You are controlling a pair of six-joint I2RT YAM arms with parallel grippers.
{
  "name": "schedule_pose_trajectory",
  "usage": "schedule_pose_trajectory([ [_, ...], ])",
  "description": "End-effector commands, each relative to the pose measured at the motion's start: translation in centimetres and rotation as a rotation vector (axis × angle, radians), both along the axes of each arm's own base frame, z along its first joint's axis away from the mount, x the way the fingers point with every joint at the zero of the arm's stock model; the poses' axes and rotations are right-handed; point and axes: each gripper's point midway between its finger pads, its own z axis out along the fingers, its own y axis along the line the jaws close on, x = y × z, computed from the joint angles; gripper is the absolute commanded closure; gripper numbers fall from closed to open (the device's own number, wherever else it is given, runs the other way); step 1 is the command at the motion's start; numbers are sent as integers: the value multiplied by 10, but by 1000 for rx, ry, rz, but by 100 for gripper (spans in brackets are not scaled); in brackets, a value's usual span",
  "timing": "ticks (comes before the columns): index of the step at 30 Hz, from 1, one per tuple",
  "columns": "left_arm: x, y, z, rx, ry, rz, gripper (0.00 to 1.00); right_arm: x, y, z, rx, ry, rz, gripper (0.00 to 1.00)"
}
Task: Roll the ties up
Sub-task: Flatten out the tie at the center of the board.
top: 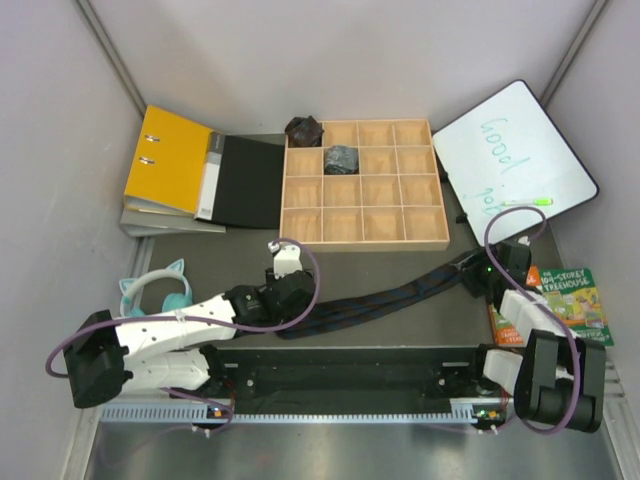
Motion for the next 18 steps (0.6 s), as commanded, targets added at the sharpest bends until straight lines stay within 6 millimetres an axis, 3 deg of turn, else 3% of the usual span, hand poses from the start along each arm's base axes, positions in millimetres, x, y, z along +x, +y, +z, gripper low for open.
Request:
schedule_pose_trajectory([
  [1, 3, -4, 5, -38, -13, 8, 37, -15, 7, -26, 40, 72, 5, 49],
  [18, 0, 3, 7, -34, -15, 16, 38, 0, 11, -34, 71, 32, 27, 100],
])
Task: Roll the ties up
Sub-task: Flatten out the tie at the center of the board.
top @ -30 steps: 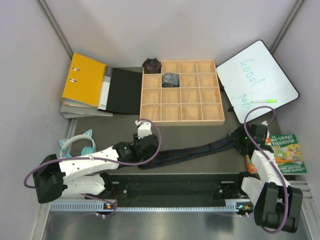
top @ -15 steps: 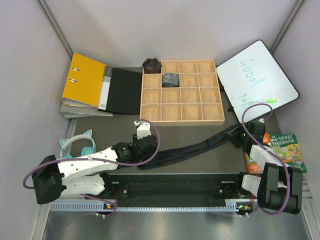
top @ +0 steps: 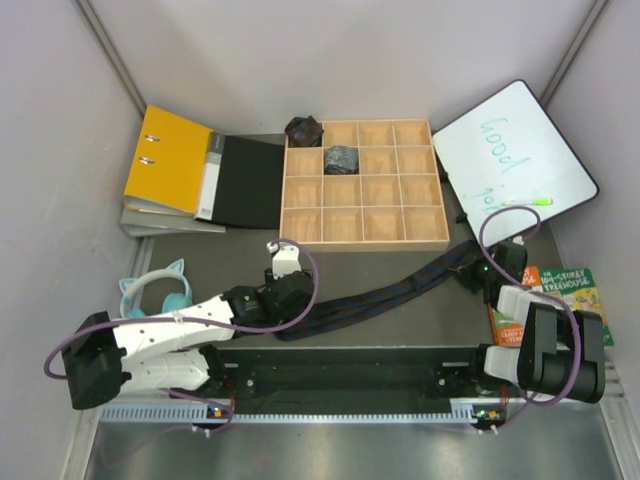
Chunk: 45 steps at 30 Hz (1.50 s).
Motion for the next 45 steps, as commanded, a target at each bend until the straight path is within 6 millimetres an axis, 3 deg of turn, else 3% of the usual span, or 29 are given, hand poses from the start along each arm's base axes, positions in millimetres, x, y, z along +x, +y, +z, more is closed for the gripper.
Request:
schedule_pose_trajectory([
  [1, 0, 3, 7, -31, -14, 16, 38, -17, 0, -18, -3, 72, -7, 100],
  [6, -3, 4, 10, -43, -7, 6, 39, -20, -4, 2, -26, 38, -32, 100],
  [8, -5, 3, 10, -46, 1, 1, 39, -32, -4, 6, -32, 67, -42, 100],
  [9, -6, 2, 10, -50, 6, -3, 39, -32, -6, 18, -43, 29, -53, 100],
  [11, -8, -3, 12, -69, 20, -18, 39, -42, -10, 22, -69, 45, -80, 100],
  [14, -10, -14, 17, -100, 32, -52, 39, -41, -21, 51, -134, -38, -113, 100],
  [20, -10, -62, 27, -154, 62, -157, 41, -49, -41, 91, -207, -143, -197, 100],
  [21, -10, -68, 19, -127, 78, -164, 41, -50, -44, 94, -211, -154, -208, 100],
  [23, -8, -92, 28, -161, 64, -196, 41, -53, -50, 105, -225, -184, -233, 100],
  [24, -7, -99, 17, -144, 86, -203, 42, -54, -53, 107, -236, -188, -235, 100],
  [25, -2, -112, 22, -171, 74, -208, 42, -56, -54, 111, -240, -187, -240, 100],
  [27, 5, -118, 8, -137, 81, -186, 43, -58, -59, 116, -260, -203, -251, 100],
  [29, 14, -130, 8, -150, 56, -182, 43, -60, -60, 121, -271, -222, -259, 100],
  [30, 18, -132, -4, -119, 64, -175, 43, -62, -63, 121, -282, -222, -268, 100],
  [31, 21, -139, -4, -119, 61, -175, 44, -62, -64, 123, -288, -227, -272, 100],
  [32, 21, -134, -22, -55, 89, -158, 45, -63, -64, 123, -293, -222, -273, 100],
  [36, 31, -116, -33, -6, 87, -32, 48, -64, -69, 127, -314, -216, -271, 100],
  [37, 29, -104, -42, 15, 96, -12, 48, -64, -71, 130, -321, -219, -273, 100],
  [39, 31, -83, -40, 9, 99, 43, 48, -65, -74, 134, -334, -217, -269, 100],
  [40, 29, -61, -48, 44, 99, 79, 48, -65, -79, 136, -339, -216, -284, 100],
  [41, 29, -52, -38, 18, 85, 103, 47, -66, -81, 136, -349, -214, -284, 100],
  [43, 22, -16, -44, 71, 100, 149, 47, -66, -89, 136, -338, -202, -302, 100],
  [45, 22, 8, -21, 48, 40, 204, 47, -65, -93, 136, -315, -200, -304, 100],
])
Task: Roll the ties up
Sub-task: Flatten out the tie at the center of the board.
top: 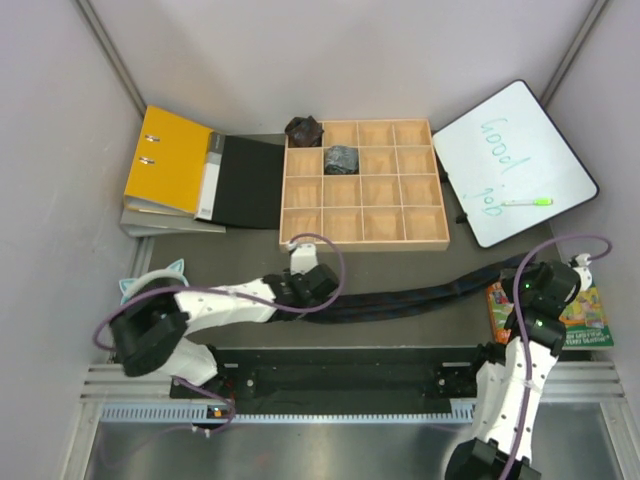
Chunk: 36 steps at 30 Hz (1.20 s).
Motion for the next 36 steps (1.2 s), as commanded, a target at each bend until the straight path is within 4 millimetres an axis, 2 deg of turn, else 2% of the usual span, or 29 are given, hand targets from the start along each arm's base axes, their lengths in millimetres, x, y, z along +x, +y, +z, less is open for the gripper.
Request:
schedule_pose_trajectory([
  [1, -5, 73, 29, 58, -88, 159, 47, 5, -22, 21, -10, -40, -29, 100],
  [2, -3, 83, 47, 17, -143, 198, 47, 6, -22, 20, 4, -44, -27, 100],
  [4, -9, 101, 56, 19, -165, 219, 47, 9, -21, 20, 23, -58, -24, 100],
  [5, -9, 103, 70, -38, -200, 225, 47, 10, -21, 20, 34, -63, -24, 100],
  [7, -13, 106, 77, -74, -213, 212, 47, 10, -21, 18, 34, -64, -28, 100],
  [8, -14, 105, 85, -113, -229, 202, 45, 9, -21, 17, 31, -63, -29, 100],
  [11, -15, 103, 86, -137, -233, 180, 36, 3, -25, 10, 13, -32, -56, 100],
  [14, -13, 94, 78, -100, -214, 135, 26, -2, -28, 3, 10, 3, -75, 100],
  [17, -7, 81, 75, -50, -197, 82, 18, -4, -29, -8, 38, 24, -82, 100],
  [18, 2, 67, 86, -79, -216, 62, 17, -5, -32, -12, 54, 33, -95, 100],
  [19, 6, 60, 74, -59, -160, 31, 18, -6, -32, -16, 66, 37, -93, 100],
  [20, 12, 55, 72, -34, -147, -2, 26, -6, -29, -21, 85, 40, -83, 100],
  [21, 23, 44, 81, -51, -148, -10, 34, -5, -29, -22, 90, 39, -80, 100],
  [22, 31, 41, 66, -9, -98, -22, 39, -5, -29, -22, 89, 36, -81, 100],
  [23, 34, 32, 63, 10, -76, -75, 46, -5, -28, -22, 87, 33, -77, 100],
  [24, 44, 19, 72, 0, -85, -102, 49, -5, -28, -22, 84, 33, -76, 100],
  [25, 48, 12, 58, 50, -54, -142, 51, -6, -28, -20, 71, 29, -74, 100],
  [26, 54, -1, 65, 35, -53, -168, 55, -6, -29, -18, 64, 26, -75, 100],
  [27, 56, -5, 60, 50, -35, -183, 56, -7, -29, -18, 61, 27, -74, 100],
  [28, 55, -6, 41, 97, 17, -202, 57, -7, -29, -17, 57, 29, -70, 100],
  [29, 56, -18, 42, 79, 38, -228, 60, -7, -29, -17, 55, 31, -66, 100],
  [30, 56, -22, 36, 84, 61, -242, 61, -7, -29, -18, 55, 32, -64, 100],
  [31, 50, -21, 18, 117, 123, -265, 62, -7, -29, -19, 55, 38, -63, 100],
  [32, 51, -29, 17, 103, 143, -278, 62, -7, -28, -20, 57, 39, -58, 100],
  [33, 47, -31, 4, 115, 182, -292, 66, -7, -28, -21, 56, 38, -56, 100],
  [36, 38, -37, -11, 104, 242, -326, 73, -6, -26, -23, 63, 36, -51, 100],
])
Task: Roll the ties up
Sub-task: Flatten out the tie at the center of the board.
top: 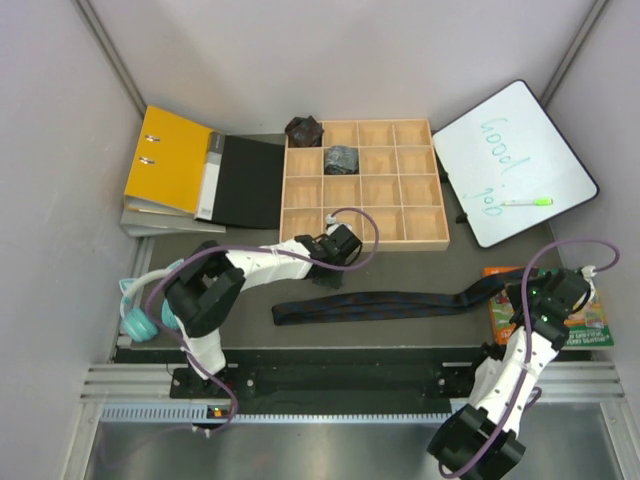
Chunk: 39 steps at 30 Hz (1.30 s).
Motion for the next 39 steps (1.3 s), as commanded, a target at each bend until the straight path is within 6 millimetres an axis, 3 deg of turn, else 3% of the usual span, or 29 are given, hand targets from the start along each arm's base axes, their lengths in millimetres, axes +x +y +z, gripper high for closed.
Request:
schedule_pose_trajectory([
  [1, -17, -11, -16, -16, 113, -87, 75, 6, -4, 8, -35, -42, 19, 100],
  [7, -33, -13, -20, -57, 172, -107, 86, 8, -5, 9, -32, -43, 17, 100],
  [11, -58, -11, -24, -70, 227, -140, 92, 9, -7, 11, -37, -40, 15, 100],
  [14, -77, -12, -19, -102, 267, -166, 94, 9, -9, 14, -51, -42, 9, 100],
  [19, -90, -11, 3, -141, 262, -169, 94, 10, -9, 15, -45, -47, 4, 100],
  [26, -85, 2, 13, -97, 208, -133, 81, 10, -8, 16, -38, -54, 5, 100],
  [28, -82, 3, 18, -102, 188, -119, 71, 11, -11, 17, -46, -55, -3, 100],
  [34, -73, 23, 65, -143, 49, -40, 40, 11, -24, 21, -80, -30, -41, 100],
  [36, -76, 36, 82, -163, 10, -2, 35, 10, -32, 23, -83, -17, -70, 100],
  [39, -81, 62, 94, -166, -40, 73, 31, 4, -41, 20, -70, 8, -114, 41],
])
